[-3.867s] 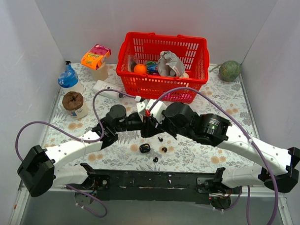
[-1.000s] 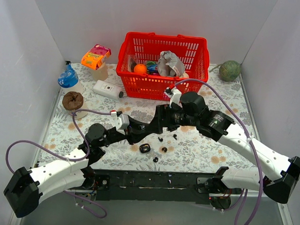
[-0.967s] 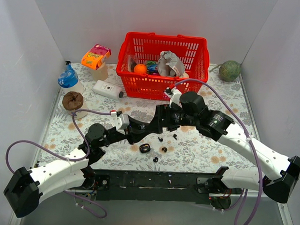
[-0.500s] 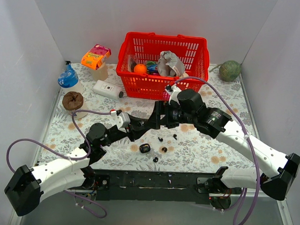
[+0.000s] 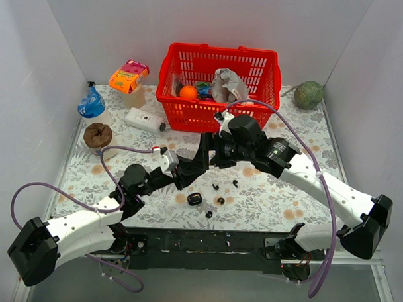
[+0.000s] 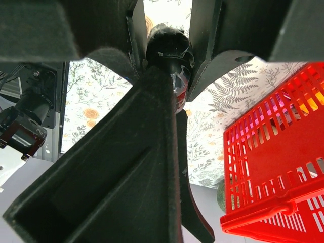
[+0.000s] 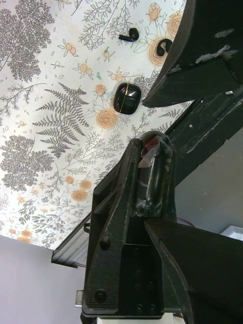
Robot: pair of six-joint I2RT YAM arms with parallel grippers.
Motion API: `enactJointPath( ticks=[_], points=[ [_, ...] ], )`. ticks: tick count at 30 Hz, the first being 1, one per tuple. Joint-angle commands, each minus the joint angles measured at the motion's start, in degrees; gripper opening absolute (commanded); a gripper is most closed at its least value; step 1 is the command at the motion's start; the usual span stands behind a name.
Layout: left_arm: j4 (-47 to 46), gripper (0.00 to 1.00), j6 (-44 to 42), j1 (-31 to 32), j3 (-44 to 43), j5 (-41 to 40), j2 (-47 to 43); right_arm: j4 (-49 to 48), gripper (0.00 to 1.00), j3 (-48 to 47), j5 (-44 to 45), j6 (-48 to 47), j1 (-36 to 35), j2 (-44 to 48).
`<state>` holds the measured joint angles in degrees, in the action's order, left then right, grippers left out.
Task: Insert the wireless bluetooth earbuds into the charging case
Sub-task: Adjust the charging case.
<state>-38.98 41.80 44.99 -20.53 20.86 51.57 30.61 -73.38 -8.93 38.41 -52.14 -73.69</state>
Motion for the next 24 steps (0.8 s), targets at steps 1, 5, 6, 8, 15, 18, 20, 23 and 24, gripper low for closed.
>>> enactJointPath(
  ticks=[1,5,6,8,15,18,20,23,24],
  points=[
    [-0.2,0.00,-0.9,0.5,-2.3,-1.3,0.5,1.0,0.98,-3.3,1.1,-1.6,0.1,-1.1],
    [0.1,0.00,-1.1,0.9,-2.9,-1.4,1.2,0.7,0.98,-3.3,0.8,-1.8,0.1,-1.6],
    [0.3,0.00,-1.4,1.0,-3.1,-1.4,1.3,1.0,0.98,-3.4,0.8,-1.9,0.1,-1.9],
    [0.4,0.00,-1.5,1.1,-3.4,-1.4,1.5,1.2,0.98,-3.8,0.6,-2.2,0.1,-2.4],
    [0.0,0.00,-1.1,1.5,-3.1,-1.4,1.8,0.6,0.93,-3.3,-0.3,-2.7,0.1,-3.3],
    [0.2,0.00,-1.0,1.6,-2.9,-1.6,1.8,-0.3,0.79,-2.5,-0.6,-2.8,0.1,-3.0],
    [0.3,0.00,-1.0,1.6,-2.9,-1.8,1.4,-0.6,0.73,-2.4,-0.9,-2.9,0.1,-2.9],
    [0.4,0.06,-0.9,1.6,-2.8,-2.0,1.3,-0.4,0.59,-2.2,-1.5,-3.0,0.1,-3.0],
    [0.3,0.12,-0.8,1.6,-2.8,-2.0,1.3,-0.6,0.51,-2.1,-1.4,-3.2,0.1,-3.0]
  ],
)
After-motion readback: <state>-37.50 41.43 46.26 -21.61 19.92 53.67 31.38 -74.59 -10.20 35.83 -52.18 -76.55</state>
